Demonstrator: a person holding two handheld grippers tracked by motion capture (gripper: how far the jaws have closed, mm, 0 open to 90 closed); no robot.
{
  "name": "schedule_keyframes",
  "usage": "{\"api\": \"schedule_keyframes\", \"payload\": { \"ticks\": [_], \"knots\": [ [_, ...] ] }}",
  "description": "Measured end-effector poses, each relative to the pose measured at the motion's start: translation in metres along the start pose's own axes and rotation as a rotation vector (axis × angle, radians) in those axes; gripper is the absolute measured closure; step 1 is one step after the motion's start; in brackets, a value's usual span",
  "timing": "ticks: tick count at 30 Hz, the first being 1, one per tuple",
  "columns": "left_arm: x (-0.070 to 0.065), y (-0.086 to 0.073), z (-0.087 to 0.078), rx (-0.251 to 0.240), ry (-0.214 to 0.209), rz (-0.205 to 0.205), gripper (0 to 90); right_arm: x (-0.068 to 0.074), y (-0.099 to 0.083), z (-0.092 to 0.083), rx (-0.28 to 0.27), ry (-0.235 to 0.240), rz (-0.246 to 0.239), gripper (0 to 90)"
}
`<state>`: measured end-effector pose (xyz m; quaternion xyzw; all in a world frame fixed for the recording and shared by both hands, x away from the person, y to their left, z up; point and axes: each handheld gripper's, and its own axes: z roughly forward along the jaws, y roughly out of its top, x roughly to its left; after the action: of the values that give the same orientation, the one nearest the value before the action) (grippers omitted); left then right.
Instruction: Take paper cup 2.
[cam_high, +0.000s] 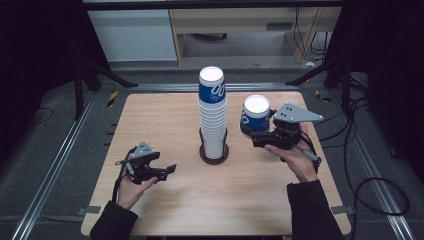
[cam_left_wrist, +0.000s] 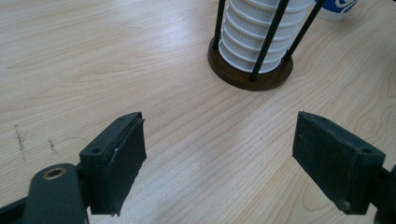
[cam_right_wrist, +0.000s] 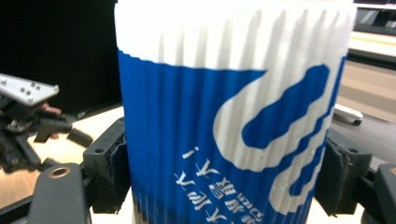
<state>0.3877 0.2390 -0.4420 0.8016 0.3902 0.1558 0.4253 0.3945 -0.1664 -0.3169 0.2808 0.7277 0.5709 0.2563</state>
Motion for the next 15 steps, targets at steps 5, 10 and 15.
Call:
{"api": "schedule_keyframes", "payload": {
  "ticks": [5,10,15],
  "knots": [
    [-0.001,0.000,0.001,0.008,-0.010,0.007,16.5,0.002,-0.019,0.002,0.041,0.034,-0.011,20.6],
    [-0.001,0.000,0.002,0.013,-0.019,0.008,16.4,0.003,-0.037,0.002,0.077,0.086,-0.020,20.6],
    [-0.003,0.001,0.001,0.013,-0.029,0.016,16.3,0.006,-0.053,0.005,0.123,0.139,-0.043,20.6]
  ]
}}
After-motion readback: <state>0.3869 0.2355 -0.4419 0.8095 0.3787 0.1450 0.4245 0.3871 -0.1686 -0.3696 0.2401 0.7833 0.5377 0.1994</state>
